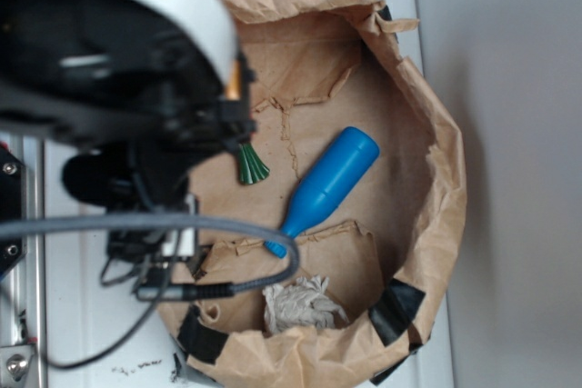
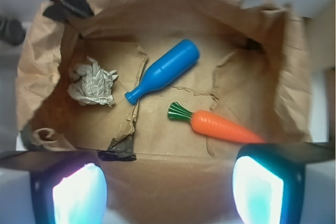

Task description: Grab the carrot.

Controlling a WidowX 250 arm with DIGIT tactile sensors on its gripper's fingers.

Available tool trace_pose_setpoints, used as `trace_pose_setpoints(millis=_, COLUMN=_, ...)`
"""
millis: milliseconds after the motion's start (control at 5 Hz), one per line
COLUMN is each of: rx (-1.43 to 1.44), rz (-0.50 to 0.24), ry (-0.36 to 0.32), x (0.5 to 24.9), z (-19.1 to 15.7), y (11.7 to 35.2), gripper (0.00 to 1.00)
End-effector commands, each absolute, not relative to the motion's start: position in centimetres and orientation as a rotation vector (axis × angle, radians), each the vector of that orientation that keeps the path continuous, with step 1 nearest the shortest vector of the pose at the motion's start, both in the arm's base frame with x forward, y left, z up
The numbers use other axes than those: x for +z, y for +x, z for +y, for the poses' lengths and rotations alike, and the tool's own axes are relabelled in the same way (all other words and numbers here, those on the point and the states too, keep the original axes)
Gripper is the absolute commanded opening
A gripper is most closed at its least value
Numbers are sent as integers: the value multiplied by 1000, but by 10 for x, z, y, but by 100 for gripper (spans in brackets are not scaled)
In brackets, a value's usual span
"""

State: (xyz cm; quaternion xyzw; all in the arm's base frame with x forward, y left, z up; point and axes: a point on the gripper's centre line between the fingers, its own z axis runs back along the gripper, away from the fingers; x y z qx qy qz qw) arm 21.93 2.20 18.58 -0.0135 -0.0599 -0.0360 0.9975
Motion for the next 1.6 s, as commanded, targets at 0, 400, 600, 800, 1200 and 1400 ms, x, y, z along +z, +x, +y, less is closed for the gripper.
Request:
trace_pose_setpoints(millis=0, rx=-316, rz=-25, ry=-151, x=192, z=24, y=237, gripper=100)
trace_pose_setpoints(millis=400, rx=-316, rz=-25, ry=-151, x=192, z=24, y=237, gripper=100)
trace_pose_setpoints(millis=600, rx=-316, rz=-25, ry=-151, x=192, z=24, y=237, gripper=100)
trace_pose_setpoints(millis=800, rx=-316, rz=-25, ry=-151, x=192, z=24, y=237, gripper=100)
trace_pose_setpoints(millis=1200, rx=-311, rz=-57, ry=-108, x=146, z=41, y=263, gripper=100)
trace_pose_setpoints(millis=1400, rx=-325, rz=-70, ry=-83, x=126, z=51, y=277, gripper=100)
